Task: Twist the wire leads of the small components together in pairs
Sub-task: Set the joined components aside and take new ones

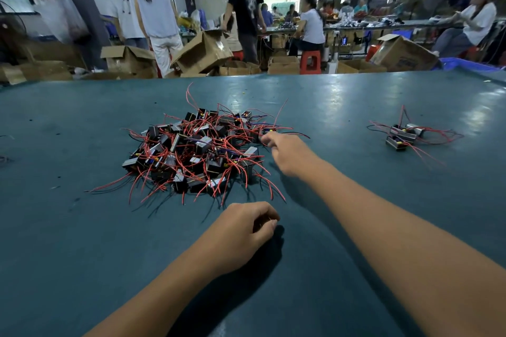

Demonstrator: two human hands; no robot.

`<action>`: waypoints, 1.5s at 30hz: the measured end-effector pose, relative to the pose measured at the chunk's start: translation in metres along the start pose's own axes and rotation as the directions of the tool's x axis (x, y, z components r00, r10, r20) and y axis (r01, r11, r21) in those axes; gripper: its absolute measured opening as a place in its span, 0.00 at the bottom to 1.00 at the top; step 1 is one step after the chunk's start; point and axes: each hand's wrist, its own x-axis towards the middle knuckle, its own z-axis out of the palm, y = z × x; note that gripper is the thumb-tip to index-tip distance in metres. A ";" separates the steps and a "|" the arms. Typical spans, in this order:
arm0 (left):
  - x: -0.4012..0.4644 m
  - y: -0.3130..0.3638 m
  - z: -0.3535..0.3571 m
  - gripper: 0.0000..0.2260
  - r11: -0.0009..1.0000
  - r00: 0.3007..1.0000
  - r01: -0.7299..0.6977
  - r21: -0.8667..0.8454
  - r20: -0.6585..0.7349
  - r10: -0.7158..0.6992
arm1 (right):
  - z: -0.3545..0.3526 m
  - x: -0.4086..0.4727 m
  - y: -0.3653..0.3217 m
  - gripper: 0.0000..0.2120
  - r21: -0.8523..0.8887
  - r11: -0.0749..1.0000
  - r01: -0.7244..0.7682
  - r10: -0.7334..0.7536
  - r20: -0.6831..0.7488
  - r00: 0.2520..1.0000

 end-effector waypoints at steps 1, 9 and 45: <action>0.000 0.000 0.000 0.07 1.000 1.000 -0.013 0.019 -0.008 0.013 | 0.005 0.005 -0.005 0.26 -0.049 0.998 0.036 -0.034 0.051 0.998; -0.001 0.001 -0.002 0.07 0.993 0.996 -0.083 0.078 -0.026 0.086 | 0.027 0.018 0.008 0.16 -0.282 0.937 0.206 -0.194 0.070 0.979; 0.005 0.002 0.001 0.07 0.987 0.993 -0.121 0.107 0.005 0.122 | -0.012 0.066 0.063 0.21 -0.369 0.924 -0.097 0.080 -0.062 0.995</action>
